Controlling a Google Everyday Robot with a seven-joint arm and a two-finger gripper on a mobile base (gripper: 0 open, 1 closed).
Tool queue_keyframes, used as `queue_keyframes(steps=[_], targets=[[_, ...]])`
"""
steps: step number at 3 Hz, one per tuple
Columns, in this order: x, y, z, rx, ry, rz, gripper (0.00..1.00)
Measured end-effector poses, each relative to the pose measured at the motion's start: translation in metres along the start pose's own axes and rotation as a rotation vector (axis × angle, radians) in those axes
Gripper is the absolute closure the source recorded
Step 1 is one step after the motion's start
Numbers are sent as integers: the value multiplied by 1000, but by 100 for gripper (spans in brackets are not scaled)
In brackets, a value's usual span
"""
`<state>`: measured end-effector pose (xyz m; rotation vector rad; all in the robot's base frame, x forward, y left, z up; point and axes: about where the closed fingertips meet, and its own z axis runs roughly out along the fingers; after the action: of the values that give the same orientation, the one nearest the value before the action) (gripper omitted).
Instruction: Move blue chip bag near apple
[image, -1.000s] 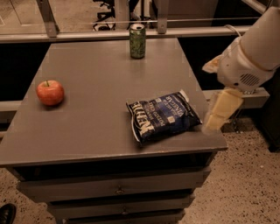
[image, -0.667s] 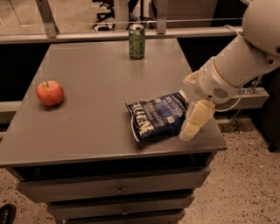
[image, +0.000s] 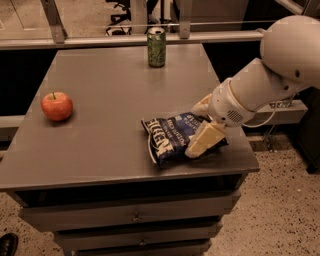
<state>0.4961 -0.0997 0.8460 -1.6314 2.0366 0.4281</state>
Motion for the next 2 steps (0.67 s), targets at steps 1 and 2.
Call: queue_keyframes(steps=[1, 2], targets=[[-8, -3, 3, 0, -38, -5, 57], [-17, -9, -3, 12, -63, -22, 82]])
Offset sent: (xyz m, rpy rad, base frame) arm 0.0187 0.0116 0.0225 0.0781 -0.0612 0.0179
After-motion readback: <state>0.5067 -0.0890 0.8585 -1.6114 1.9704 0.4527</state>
